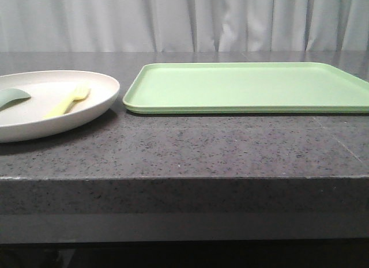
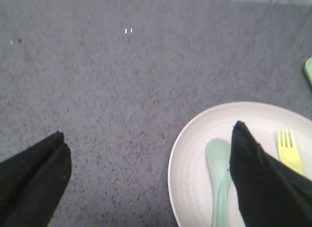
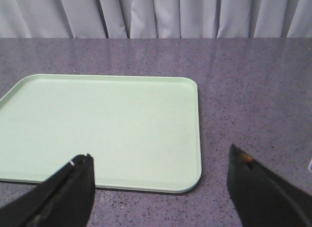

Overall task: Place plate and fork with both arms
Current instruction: 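Lower the left gripper and grasp the white plate's rim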

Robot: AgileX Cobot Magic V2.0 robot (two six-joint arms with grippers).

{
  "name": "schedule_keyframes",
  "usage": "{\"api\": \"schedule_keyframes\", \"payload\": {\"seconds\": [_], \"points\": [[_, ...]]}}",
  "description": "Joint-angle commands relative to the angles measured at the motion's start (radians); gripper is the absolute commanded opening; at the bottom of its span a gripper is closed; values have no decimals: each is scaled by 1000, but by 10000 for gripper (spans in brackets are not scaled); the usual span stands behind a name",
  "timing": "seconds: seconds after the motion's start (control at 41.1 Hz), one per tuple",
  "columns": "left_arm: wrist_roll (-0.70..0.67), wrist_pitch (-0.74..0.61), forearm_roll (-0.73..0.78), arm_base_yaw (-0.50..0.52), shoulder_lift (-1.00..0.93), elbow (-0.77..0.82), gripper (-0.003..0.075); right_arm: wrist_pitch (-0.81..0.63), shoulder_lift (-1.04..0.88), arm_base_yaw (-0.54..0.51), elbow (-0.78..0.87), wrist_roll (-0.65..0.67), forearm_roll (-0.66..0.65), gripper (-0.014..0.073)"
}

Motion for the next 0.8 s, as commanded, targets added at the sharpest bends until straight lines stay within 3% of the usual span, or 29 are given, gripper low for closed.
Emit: {"api": "schedule_keyframes", "payload": {"seconds": [0.0, 0.122, 0.219, 0.779], "points": [[-1, 147, -10, -8, 120, -161, 642, -86, 8, -7, -39, -6, 1, 584], [-1, 377, -16, -8, 283, -312, 642, -85, 8, -7, -39, -6, 1, 584], [1, 461, -16, -8, 380, -392, 642, -85, 8, -7, -39, -6, 1, 584], [1, 471, -16, -8, 619, -443, 641, -85, 8, -7, -39, -6, 1, 584]]}}
